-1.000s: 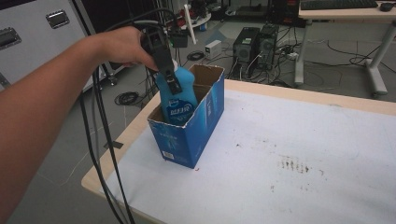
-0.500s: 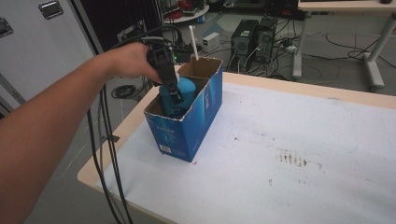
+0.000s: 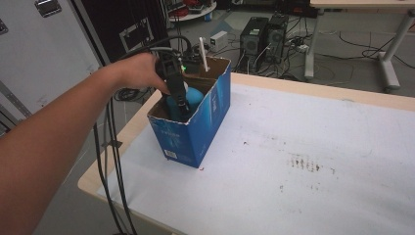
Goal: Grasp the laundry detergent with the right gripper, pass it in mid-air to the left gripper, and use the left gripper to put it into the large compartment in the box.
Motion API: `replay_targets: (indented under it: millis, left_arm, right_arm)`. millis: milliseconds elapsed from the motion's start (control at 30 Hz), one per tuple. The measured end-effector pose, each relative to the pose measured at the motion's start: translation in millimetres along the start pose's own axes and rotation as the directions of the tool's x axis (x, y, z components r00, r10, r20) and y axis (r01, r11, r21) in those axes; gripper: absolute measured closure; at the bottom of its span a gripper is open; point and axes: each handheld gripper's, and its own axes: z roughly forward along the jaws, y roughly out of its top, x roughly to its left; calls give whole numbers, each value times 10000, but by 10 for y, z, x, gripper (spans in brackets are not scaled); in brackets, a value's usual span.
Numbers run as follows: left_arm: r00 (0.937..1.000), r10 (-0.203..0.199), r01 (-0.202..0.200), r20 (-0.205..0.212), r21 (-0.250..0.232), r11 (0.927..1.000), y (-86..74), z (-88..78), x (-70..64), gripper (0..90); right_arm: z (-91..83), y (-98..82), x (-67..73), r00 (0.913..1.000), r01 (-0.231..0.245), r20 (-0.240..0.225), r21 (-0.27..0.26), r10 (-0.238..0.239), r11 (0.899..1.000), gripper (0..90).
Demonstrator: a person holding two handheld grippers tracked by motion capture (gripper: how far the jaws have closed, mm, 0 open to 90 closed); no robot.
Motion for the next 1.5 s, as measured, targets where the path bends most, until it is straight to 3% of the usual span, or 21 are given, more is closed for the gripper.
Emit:
replay_targets:
  millis: [267, 367, 500, 533, 767, 900, 1033, 1167, 1233, 1367, 1433, 1500]
  left_arm:
    - [9997, -138, 135, -224, -145, 9998, -4, 8, 1, 374]
    - [9988, -344, 329, -335, -434, 9985, -22, -31, 22, 305]
    - [9982, -476, 439, -366, -967, 9943, -67, -131, 35, 292]
    - [9976, -581, 534, -375, -1149, 9919, -80, -165, 40, 257]
    - [9940, -1085, 1032, -120, -2223, 9695, -123, -432, 56, 256]
    - [9896, -1437, 1362, -18, -3090, 9413, -103, -627, 52, 185]
    - [9911, -1329, 1246, 34, -3721, 9198, -32, -800, 12, 185]
    - [9952, -976, 866, -61, -4088, 9085, 86, -933, -75, 185]
    - [9962, -864, 747, -94, -4167, 9060, 146, -961, -117, 185]
    - [9989, -452, 353, -141, -4159, 9087, 282, -1001, -182, 185]
    - [9995, -214, 98, -226, -4245, 9054, 332, -1012, -218, 185]
    - [9998, 108, -173, -181, -4128, 9107, 380, -1007, -250, 186]
  right_arm:
    - [6, 12, 20, 10000, 82, 16, -11, -82, 10000, 11]
    - [5, 12, 36, 9999, 161, 59, 43, -161, 9999, 11]
    - [-4, 1, 51, 9998, 161, 102, 16, -161, 9999, 11]
    - [-4, -7, 53, 9998, 111, 159, 17, -112, 9999, 11]
    - [-25, 1, 76, 9996, 149, 224, -29, -148, 9999, 11]
    - [-36, 1, 86, 9996, 142, 262, -99, -140, 9998, 11]
    - [-43, -2, 86, 9995, 150, 268, -102, -147, 9998, 11]
    - [-47, -4, 88, 9995, 168, 274, -119, -164, 9998, 11]
    - [-48, -5, 89, 9995, 149, 270, -105, -146, 9998, 11]
    - [-53, -6, 95, 9995, 148, 282, -123, -145, 9998, 11]
    - [-58, -8, 98, 9995, 168, 278, -136, -164, 9998, 11]
    - [-68, -11, 113, 9994, 176, 295, -172, -171, 9997, 11]
